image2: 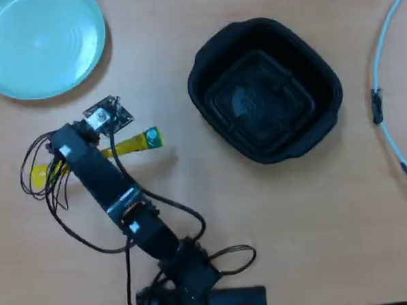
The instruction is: Pick up the yellow instant coffee stick, then put it in the black bowl
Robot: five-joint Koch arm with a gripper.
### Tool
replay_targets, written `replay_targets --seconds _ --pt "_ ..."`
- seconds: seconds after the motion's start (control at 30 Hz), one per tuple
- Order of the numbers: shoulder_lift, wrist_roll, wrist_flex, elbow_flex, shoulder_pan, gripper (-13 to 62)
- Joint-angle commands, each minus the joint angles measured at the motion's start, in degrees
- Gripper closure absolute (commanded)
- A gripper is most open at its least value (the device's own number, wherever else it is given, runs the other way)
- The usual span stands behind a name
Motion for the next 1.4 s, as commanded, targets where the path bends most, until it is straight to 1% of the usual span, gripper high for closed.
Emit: replay_targets --seconds 0.0,0.2,0.33,0.43,0.57,0.7,0.97,1.17,1.37 --pt "8.7 -2.11 2.64 -7.38 -0.35 55.5" --pt "16.08 -11.51 1.67 -7.82 3.69 55.5" --pt "16.96 -20.04 -1.32 -7.73 10.55 55.5" --pt "16.96 -22.41 -3.34 -7.73 14.15 55.5" --pt "16.87 -22.85 -7.65 -7.73 16.7 55.5" --pt "16.35 -23.12 -12.57 -7.21 23.99 55.5" --pt "16.0 -23.2 -27.07 -6.86 29.62 55.5" --pt "15.91 -22.5 -28.04 -6.77 36.47 55.5" --pt "13.18 -22.76 -28.3 -6.77 43.51 55.5"
